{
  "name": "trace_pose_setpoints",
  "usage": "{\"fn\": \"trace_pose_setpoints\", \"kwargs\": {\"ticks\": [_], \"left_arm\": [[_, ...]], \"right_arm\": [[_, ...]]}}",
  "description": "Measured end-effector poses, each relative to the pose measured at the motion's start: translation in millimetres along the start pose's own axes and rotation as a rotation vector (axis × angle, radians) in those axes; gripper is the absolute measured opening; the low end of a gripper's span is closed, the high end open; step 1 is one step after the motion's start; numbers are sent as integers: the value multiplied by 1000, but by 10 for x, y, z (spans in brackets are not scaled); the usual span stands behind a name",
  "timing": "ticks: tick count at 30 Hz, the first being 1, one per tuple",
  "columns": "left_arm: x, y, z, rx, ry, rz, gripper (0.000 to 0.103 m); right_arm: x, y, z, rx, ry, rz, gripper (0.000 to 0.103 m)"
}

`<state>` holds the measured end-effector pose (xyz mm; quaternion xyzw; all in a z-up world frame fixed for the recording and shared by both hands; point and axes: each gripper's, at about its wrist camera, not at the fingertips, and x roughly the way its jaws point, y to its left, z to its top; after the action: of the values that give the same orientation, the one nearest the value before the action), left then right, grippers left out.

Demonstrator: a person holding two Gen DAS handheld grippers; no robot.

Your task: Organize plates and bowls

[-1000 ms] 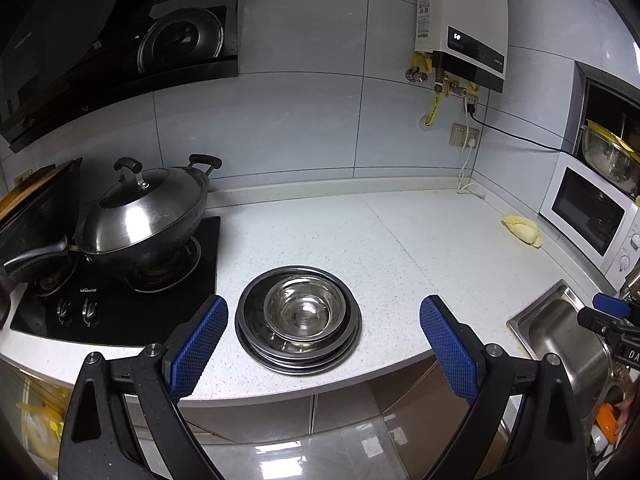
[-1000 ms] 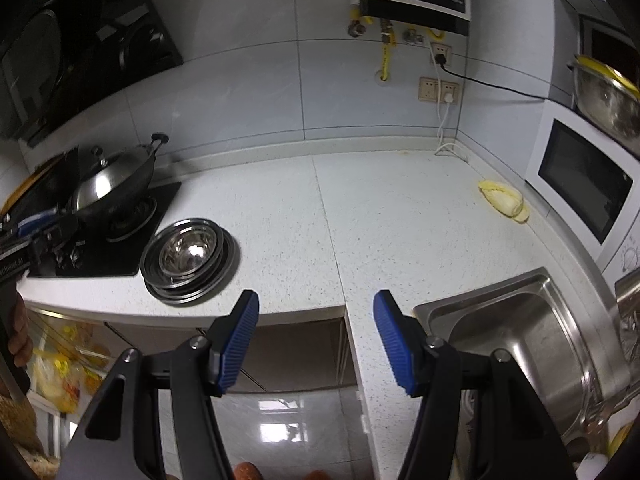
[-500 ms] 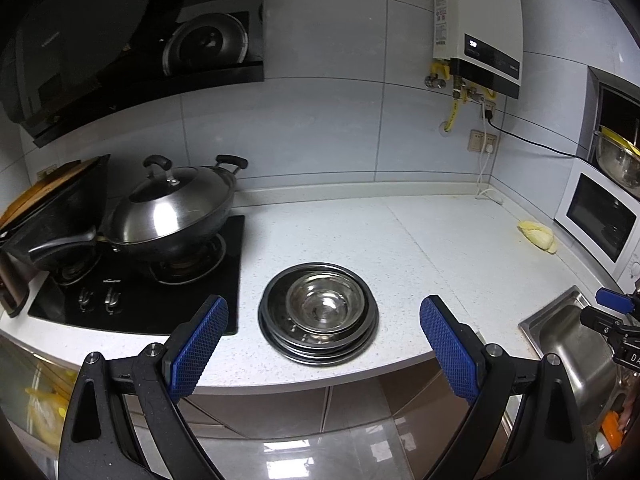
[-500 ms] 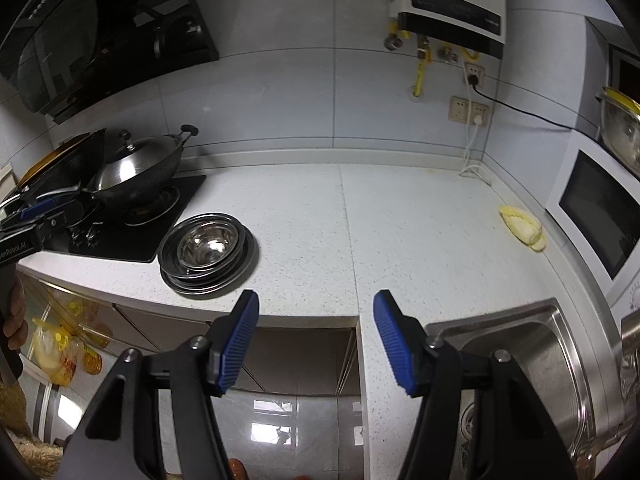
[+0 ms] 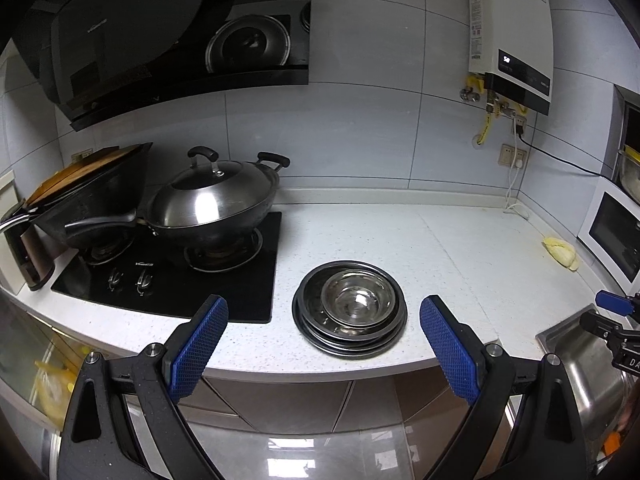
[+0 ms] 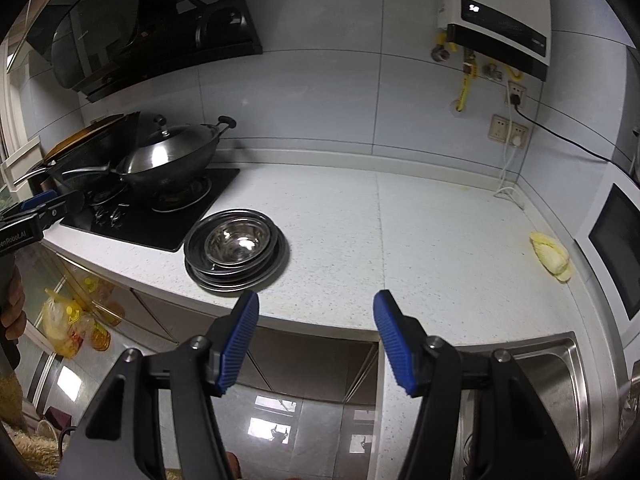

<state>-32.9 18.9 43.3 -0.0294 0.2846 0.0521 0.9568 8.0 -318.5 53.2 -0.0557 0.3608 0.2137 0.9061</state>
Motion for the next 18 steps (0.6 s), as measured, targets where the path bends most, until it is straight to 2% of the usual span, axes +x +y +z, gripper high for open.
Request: {"fn": "trace_pose_setpoints", "kwargs": {"ticks": [8, 18], "left_arm": [[72, -29, 14, 8, 15, -16, 94], [247, -236, 97, 59, 19, -110, 94]], "right_arm": [[18, -36, -9, 21, 8, 5, 58], [-90, -235, -104, 90, 18, -81, 58]]}}
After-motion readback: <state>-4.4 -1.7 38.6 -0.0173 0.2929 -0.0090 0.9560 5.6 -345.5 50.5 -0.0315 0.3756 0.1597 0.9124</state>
